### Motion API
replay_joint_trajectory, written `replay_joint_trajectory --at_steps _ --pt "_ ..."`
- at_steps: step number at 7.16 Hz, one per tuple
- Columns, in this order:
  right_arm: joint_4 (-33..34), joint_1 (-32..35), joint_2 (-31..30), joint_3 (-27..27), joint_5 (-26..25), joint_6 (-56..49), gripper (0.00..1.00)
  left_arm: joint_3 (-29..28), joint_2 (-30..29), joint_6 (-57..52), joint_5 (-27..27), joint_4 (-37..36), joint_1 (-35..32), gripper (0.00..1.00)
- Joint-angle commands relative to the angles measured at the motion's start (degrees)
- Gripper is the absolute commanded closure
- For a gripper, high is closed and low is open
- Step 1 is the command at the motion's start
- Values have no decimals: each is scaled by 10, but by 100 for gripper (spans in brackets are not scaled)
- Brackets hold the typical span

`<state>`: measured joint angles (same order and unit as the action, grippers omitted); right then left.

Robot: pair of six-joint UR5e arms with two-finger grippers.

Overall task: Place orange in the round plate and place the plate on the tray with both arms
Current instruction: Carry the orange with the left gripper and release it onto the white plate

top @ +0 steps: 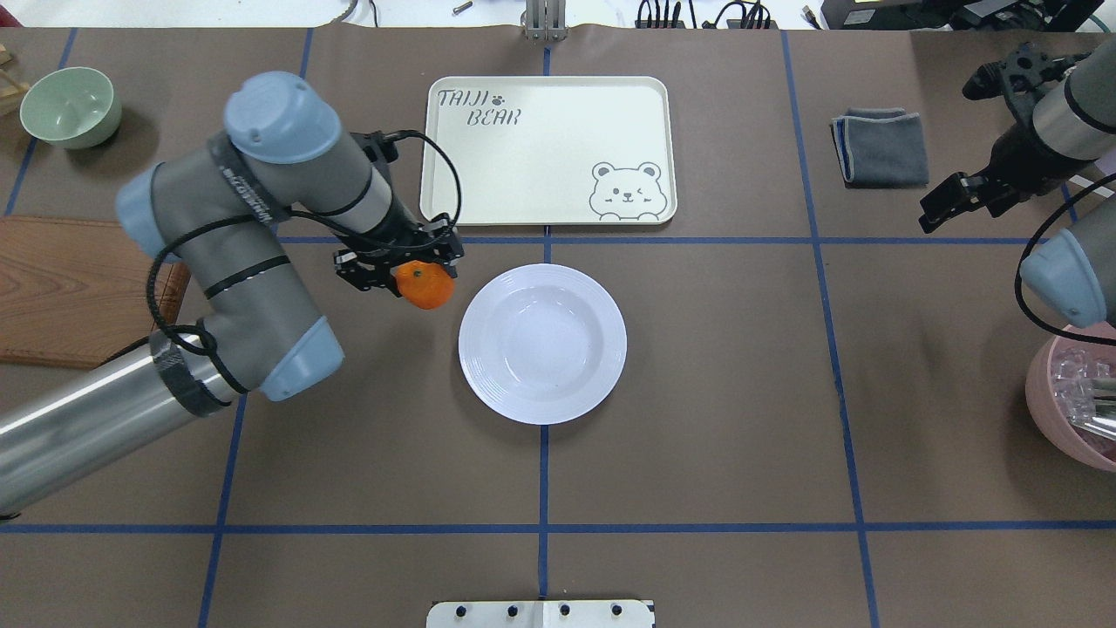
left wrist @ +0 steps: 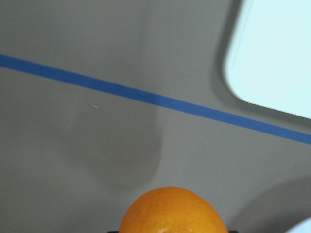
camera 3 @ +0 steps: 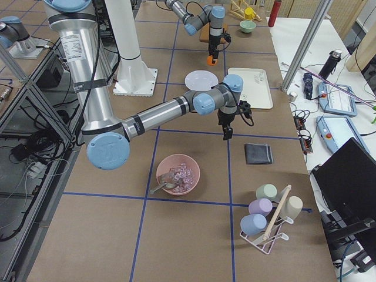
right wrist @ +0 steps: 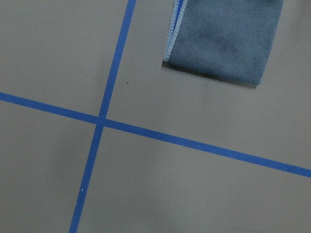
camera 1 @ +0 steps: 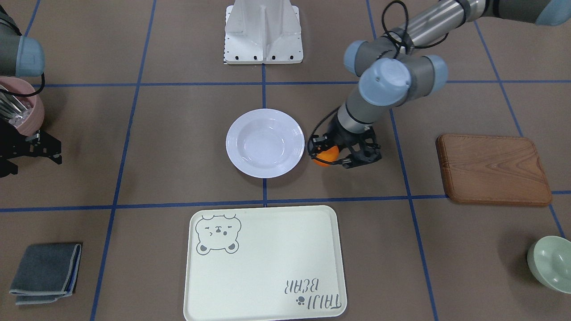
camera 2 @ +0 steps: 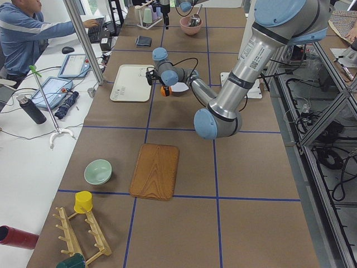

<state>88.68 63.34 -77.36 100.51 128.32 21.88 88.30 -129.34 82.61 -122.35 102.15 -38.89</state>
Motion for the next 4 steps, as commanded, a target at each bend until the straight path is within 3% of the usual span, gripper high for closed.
replay_joint_trajectory --at_steps 1,3,4 --pt "0 -4 6 -1 -1 1 0 -15 -63 36 45 -31 49 100" --pt "0 -7 7 -1 -1 5 0 -41 -79 42 83 -25 79 100" --pt "0 -7 7 -1 -1 5 0 -51 -85 42 85 -24 86 93"
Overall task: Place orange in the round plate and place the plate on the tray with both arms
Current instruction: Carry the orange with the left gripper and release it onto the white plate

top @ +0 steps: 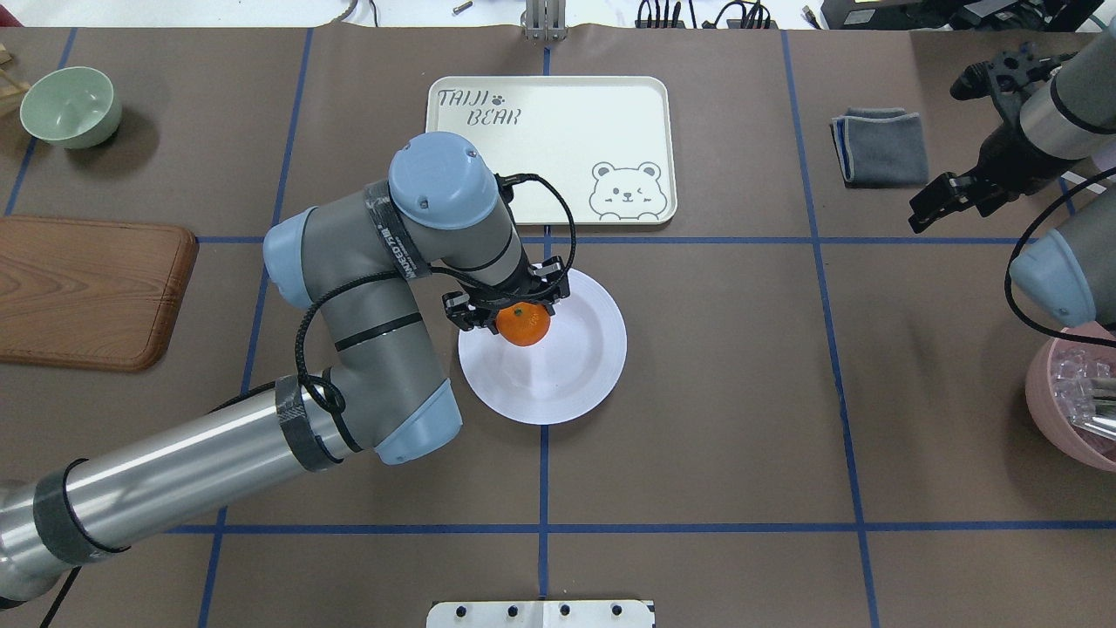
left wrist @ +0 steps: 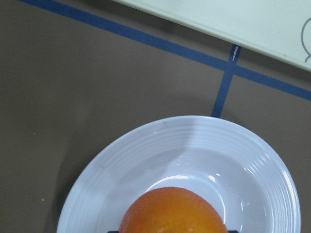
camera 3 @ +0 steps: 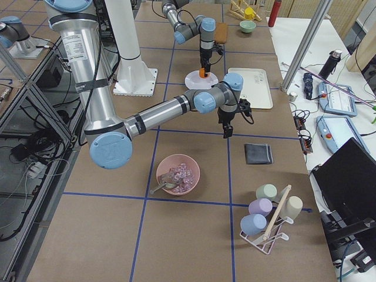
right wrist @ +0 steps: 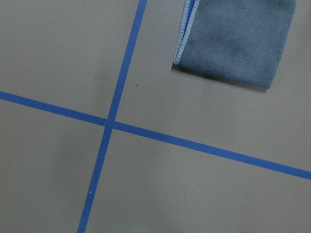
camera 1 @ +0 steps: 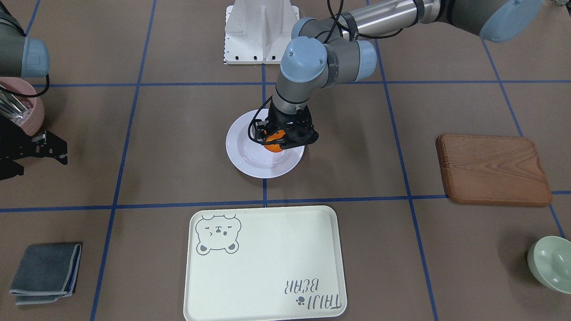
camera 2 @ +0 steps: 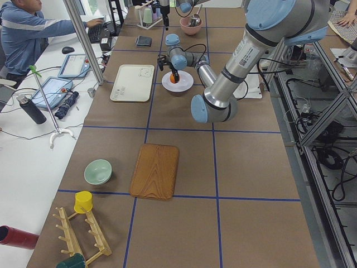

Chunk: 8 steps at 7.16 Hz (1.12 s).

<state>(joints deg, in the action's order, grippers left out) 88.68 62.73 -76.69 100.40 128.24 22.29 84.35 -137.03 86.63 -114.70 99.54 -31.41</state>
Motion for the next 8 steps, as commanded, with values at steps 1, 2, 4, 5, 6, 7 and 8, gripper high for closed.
replay_joint_trajectory --at_steps 1,2,4,5,6,7,8 --pt "0 -1 1 0 0 2 0 -17 -10 2 10 2 13 86" --pt "0 -1 1 -1 0 2 0 -26 -10 1 10 9 13 73" --pt "0 -1 1 -7 0 2 0 -37 -10 2 11 25 19 60" --pt "-1 -1 1 -12 1 2 0 -37 -10 2 11 27 22 45" --pt "0 -2 4 -12 0 2 0 -40 -10 2 38 28 32 37" --pt "0 -2 6 -12 0 2 0 -38 -10 1 46 28 36 27" --pt "0 -2 8 -12 0 3 0 -36 -10 -1 46 28 36 8"
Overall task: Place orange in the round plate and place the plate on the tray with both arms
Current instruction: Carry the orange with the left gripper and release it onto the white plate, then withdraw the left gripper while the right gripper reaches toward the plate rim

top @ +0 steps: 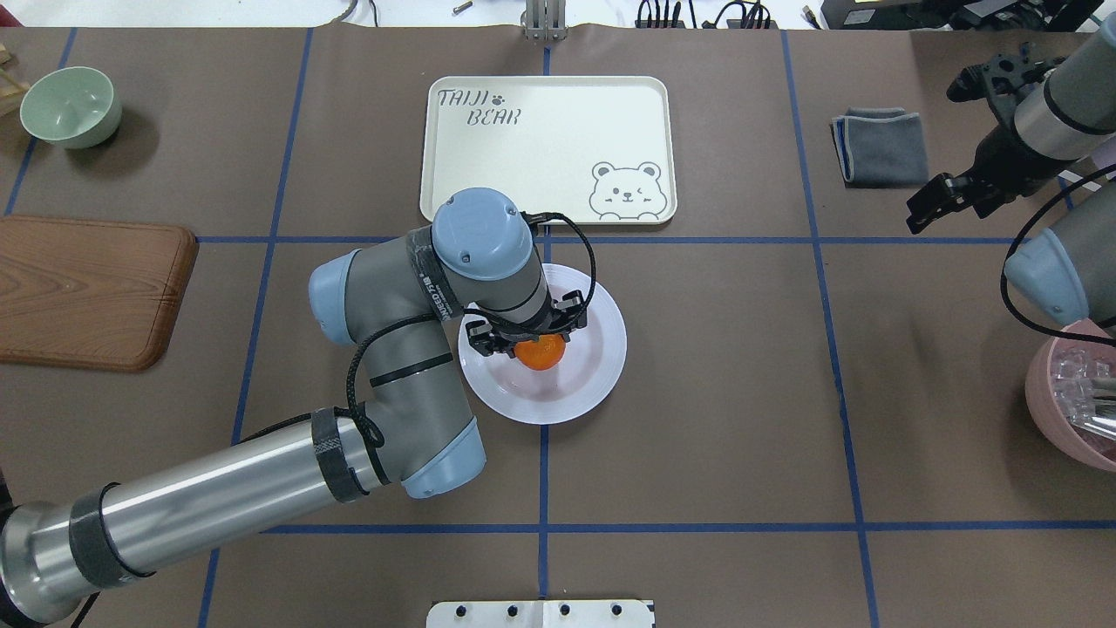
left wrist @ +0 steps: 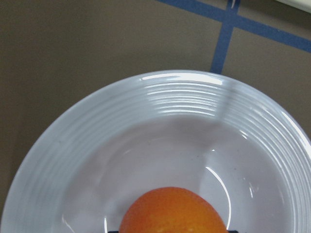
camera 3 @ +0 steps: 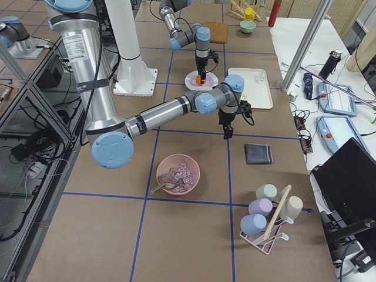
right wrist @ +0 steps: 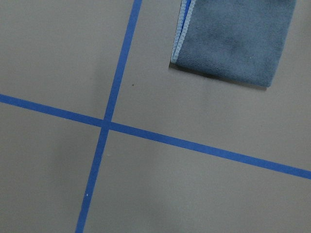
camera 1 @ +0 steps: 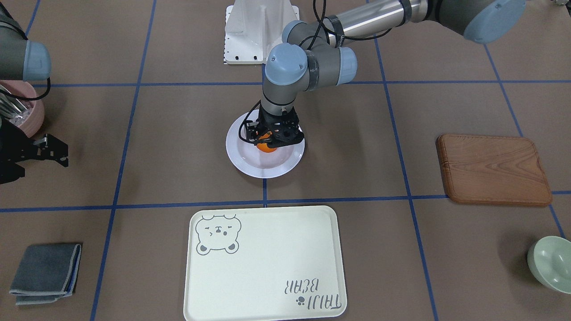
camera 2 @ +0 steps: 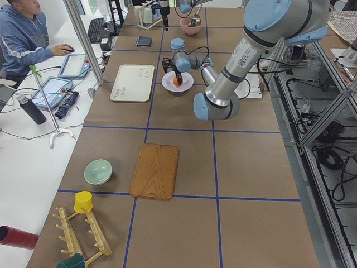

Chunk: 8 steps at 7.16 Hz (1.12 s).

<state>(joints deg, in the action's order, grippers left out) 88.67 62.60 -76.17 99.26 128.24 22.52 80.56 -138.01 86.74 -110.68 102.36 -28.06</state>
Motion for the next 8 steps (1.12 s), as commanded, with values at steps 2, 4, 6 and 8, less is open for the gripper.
replay_joint_trajectory --at_steps 2,4,6,8 --pt "0 0 2 0 0 1 0 13 1 -3 5 -3 0 2" --pt "0 -4 14 -1 3 24 0 136 91 -4 -2 -9 -27 2" --pt "-68 -69 37 -2 2 180 0 183 147 -26 -90 -8 -111 2" --pt "-179 -137 39 -1 1 355 0 189 192 -130 -92 -8 -146 2"
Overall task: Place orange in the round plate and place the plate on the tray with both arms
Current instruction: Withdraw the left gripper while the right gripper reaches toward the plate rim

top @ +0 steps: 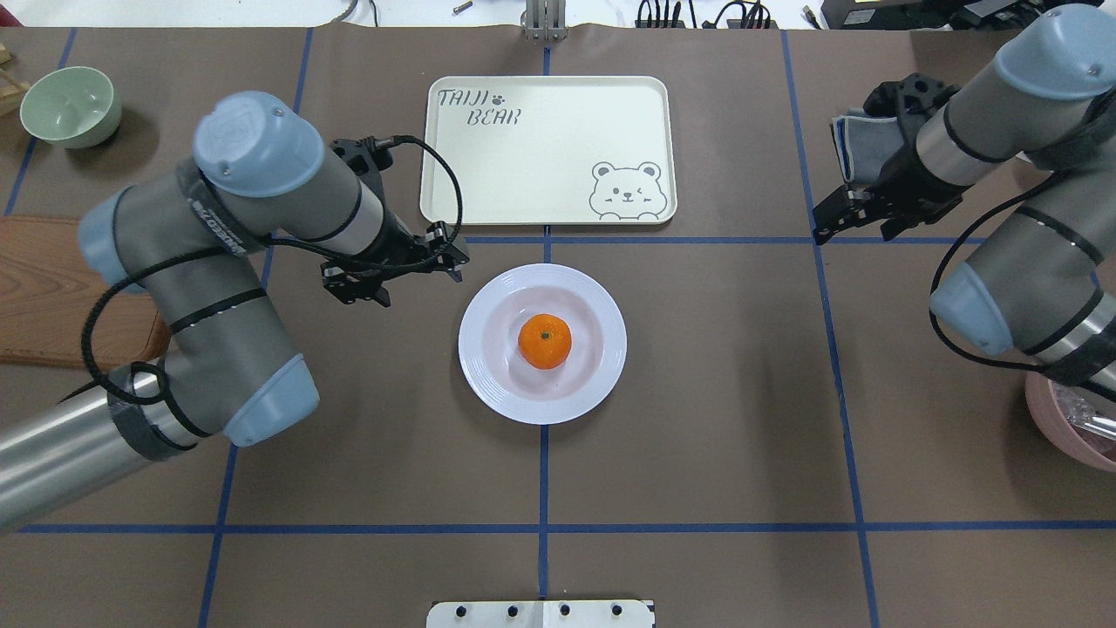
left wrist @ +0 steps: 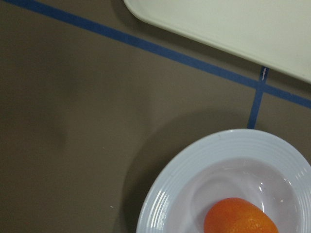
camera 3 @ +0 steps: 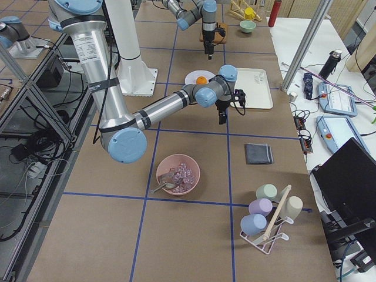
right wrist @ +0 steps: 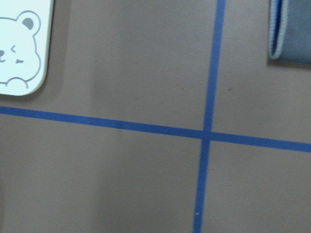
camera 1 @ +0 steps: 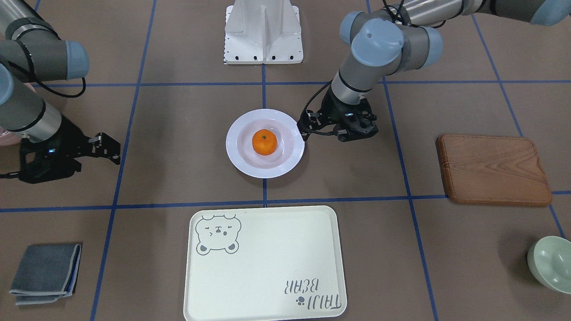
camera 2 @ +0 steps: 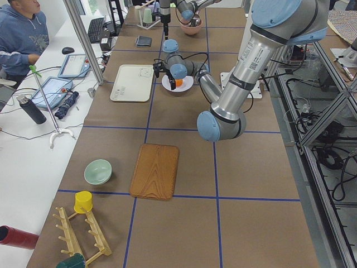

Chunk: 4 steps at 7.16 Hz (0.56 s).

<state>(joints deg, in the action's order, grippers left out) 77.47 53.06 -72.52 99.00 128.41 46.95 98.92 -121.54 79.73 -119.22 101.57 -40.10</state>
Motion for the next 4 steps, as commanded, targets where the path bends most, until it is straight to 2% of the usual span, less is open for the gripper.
replay_joint_trajectory --at_steps 1,3,4 --pt "-139 -71 3 -4 -1 192 0 5 43 -94 -14 -1 -54 2" --pt "-285 -102 4 -47 -6 311 0 3 67 -147 -23 -1 -84 2" --pt "-381 -118 4 -79 -31 374 0 1 68 -158 -23 -2 -95 2"
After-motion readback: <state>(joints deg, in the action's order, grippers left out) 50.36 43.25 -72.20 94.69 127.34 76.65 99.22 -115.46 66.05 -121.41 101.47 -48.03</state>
